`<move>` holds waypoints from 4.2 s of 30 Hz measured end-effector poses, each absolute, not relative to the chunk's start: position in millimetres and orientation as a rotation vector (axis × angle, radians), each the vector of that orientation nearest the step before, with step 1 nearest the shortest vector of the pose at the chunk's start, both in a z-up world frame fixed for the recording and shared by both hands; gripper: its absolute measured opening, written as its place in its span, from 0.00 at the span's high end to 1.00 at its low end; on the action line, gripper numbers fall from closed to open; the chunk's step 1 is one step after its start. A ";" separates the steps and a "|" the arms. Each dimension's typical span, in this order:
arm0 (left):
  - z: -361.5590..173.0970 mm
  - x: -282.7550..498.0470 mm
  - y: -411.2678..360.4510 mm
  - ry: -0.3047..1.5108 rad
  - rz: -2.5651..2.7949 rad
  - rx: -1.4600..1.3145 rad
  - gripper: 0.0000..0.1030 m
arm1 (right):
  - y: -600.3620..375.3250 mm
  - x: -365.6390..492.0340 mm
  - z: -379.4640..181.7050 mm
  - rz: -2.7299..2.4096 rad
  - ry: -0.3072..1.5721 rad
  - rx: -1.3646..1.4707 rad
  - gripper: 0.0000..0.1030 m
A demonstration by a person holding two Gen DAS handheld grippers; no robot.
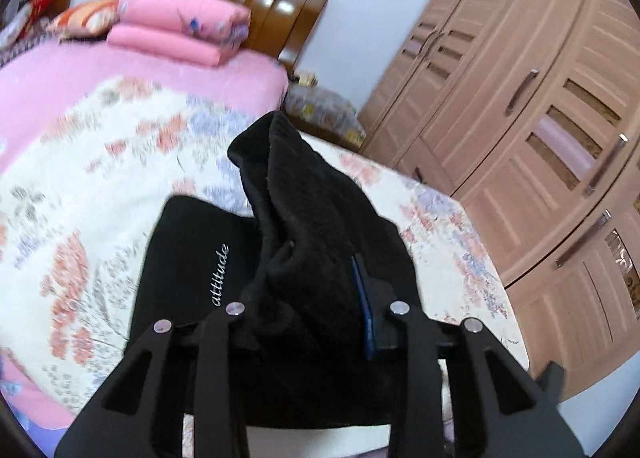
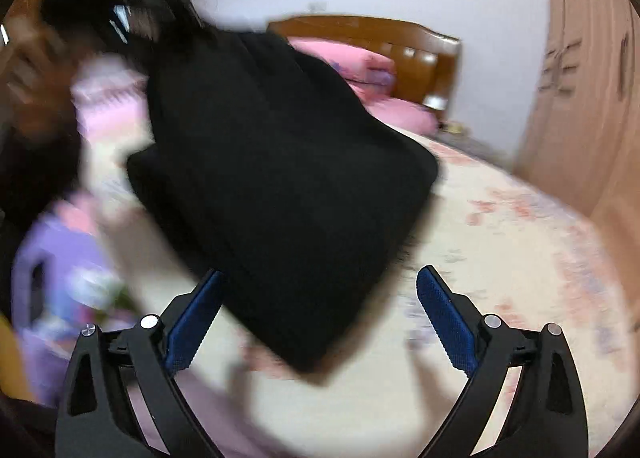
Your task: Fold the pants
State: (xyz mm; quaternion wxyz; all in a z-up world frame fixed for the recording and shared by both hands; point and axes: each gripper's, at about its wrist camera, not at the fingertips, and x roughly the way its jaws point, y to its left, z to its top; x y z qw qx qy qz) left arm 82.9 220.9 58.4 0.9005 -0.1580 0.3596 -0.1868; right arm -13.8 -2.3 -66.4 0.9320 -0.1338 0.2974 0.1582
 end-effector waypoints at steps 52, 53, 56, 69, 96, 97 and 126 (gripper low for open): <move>-29.2 73.8 203.3 0.798 -0.143 -0.003 0.26 | -28.6 146.6 -30.2 0.819 0.905 0.273 0.05; -29.5 74.0 202.1 0.795 -0.136 0.000 0.26 | -22.8 135.8 -31.8 0.812 0.895 0.202 0.04; -30.3 74.7 194.3 0.792 -0.118 0.031 0.24 | -16.7 146.8 -56.5 0.712 0.972 0.115 0.05; -33.4 70.5 182.6 0.733 -0.063 0.074 0.18 | -19.4 69.9 -28.9 0.664 0.828 0.088 0.04; -12.4 36.8 187.8 0.703 -0.084 -0.002 0.12 | 23.0 14.6 -62.2 0.622 0.860 -0.283 0.04; -3.6 39.5 190.8 0.696 -0.099 -0.027 0.12 | 13.0 22.5 -47.1 0.672 0.867 -0.211 0.04; 90.3 -68.9 169.7 0.296 0.180 0.006 0.01 | -45.1 -21.0 18.0 0.332 0.549 -0.077 0.04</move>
